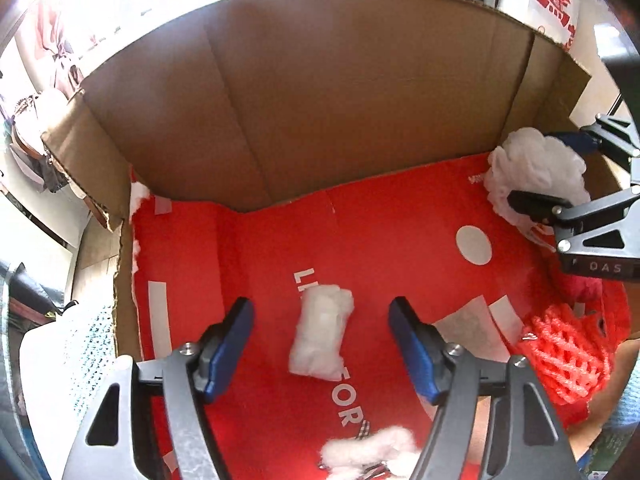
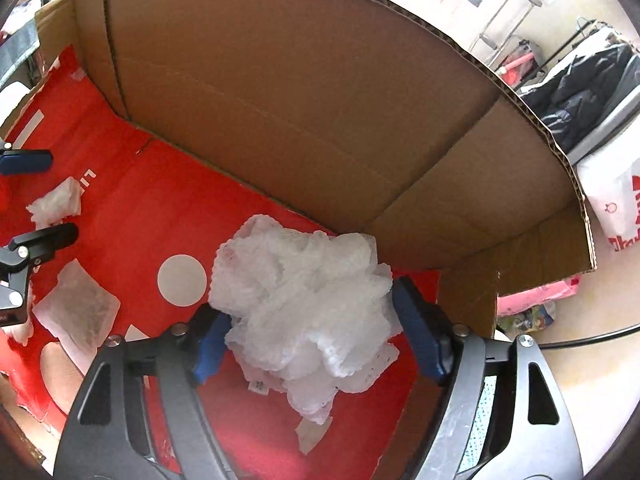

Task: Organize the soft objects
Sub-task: 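Open both grippers to release the puff and cloth in the box, then withdraw both tools from the box back over the blanket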

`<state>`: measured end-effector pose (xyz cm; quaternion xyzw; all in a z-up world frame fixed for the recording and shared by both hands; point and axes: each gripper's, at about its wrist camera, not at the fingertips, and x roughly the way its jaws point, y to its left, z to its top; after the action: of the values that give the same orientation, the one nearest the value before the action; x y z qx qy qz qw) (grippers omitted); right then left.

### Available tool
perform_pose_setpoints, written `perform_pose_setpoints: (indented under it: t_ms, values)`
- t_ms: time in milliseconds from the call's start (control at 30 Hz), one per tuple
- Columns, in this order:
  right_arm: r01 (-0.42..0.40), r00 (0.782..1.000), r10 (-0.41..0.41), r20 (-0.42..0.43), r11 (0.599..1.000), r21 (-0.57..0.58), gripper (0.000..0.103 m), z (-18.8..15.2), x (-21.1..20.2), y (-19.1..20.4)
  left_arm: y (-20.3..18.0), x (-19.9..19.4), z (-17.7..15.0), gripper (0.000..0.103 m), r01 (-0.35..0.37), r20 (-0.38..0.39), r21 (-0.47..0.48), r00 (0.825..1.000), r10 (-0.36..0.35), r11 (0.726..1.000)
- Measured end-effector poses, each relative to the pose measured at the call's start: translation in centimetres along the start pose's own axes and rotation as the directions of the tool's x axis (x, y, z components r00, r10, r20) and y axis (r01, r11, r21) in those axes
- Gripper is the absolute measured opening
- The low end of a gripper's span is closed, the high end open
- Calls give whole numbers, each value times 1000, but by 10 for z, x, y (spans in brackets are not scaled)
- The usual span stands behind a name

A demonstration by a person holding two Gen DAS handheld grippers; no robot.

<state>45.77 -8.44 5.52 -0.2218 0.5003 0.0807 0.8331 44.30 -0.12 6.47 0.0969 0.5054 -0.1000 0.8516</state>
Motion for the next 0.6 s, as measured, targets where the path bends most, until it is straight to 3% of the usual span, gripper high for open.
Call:
perform_pose_setpoints:
  t_ms: [167, 233, 300, 600]
  values:
    - [-7, 1000, 7, 9, 1000, 13, 77, -1, -4, -7, -4, -14, 0, 74, 6, 19, 1, 1000, -6, 1000]
    - [-13, 1000, 12, 27, 1000, 25, 77, -3, -11, -10, -8, -21, 1, 87, -12, 39, 2, 999, 12, 1000]
    - [-17, 999, 16, 40, 999, 40, 77, -2, -19, -16, -10, -31, 1, 91, -28, 72, -3, 997, 29, 1000]
    - [-42, 992, 27, 126, 993, 112, 78, -23, -69, -39, -9, -85, -12, 97, -10, 154, -69, 988, 20, 998]
